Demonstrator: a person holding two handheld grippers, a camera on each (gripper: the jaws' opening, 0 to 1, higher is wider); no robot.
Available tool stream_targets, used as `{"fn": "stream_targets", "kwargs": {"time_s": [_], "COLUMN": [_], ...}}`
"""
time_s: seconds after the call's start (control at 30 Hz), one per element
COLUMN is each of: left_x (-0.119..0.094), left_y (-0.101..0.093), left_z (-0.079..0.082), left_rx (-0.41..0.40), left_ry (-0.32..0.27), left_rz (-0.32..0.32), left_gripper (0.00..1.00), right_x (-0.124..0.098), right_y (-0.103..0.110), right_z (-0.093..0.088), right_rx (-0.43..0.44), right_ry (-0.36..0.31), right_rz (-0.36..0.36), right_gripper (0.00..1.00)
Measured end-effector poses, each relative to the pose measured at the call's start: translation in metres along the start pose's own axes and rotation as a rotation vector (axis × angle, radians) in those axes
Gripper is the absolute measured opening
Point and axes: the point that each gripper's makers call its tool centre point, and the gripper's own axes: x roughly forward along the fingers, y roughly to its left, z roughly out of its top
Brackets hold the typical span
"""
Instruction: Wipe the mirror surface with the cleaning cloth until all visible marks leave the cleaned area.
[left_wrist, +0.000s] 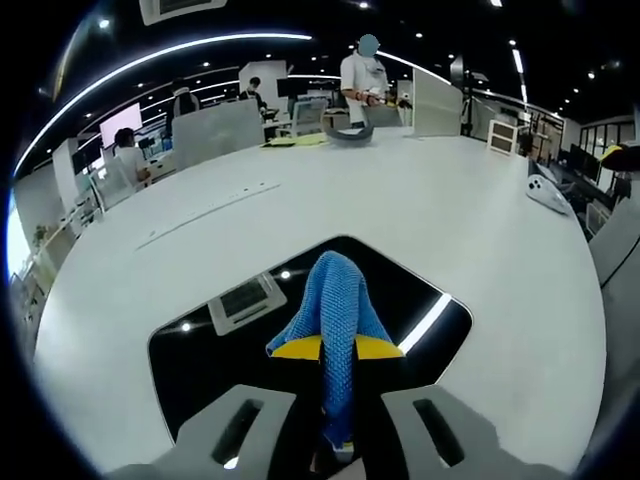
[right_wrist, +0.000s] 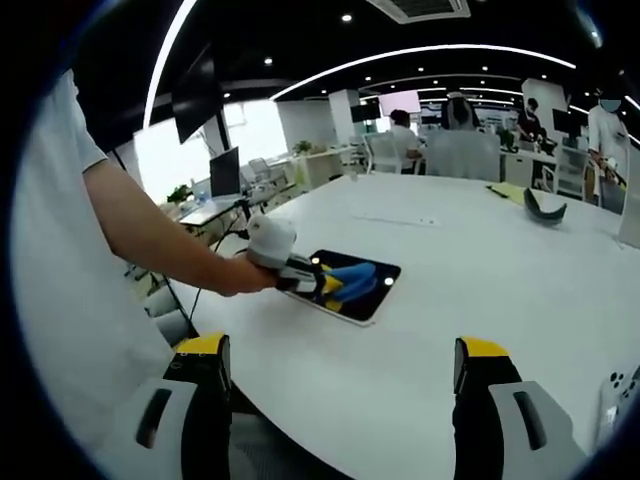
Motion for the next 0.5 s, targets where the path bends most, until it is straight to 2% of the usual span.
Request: {"fn": "stream_targets", "kwargs": {"time_s": [0.5], "left_x": [-0.0078], "left_y": [-0.0042], "left_z": [-0.006], "left_rx": [-0.001], "left_ry": [0.0], "left_rz": [0.005], "left_gripper": [0.07], "right_x": [-0.0073], "right_y": [0.0023], "right_z": [-0.0046], "right_rx": [0.002], "right_ry": [0.005], "right_rz": [-0.007], "right_gripper": [0.92]}}
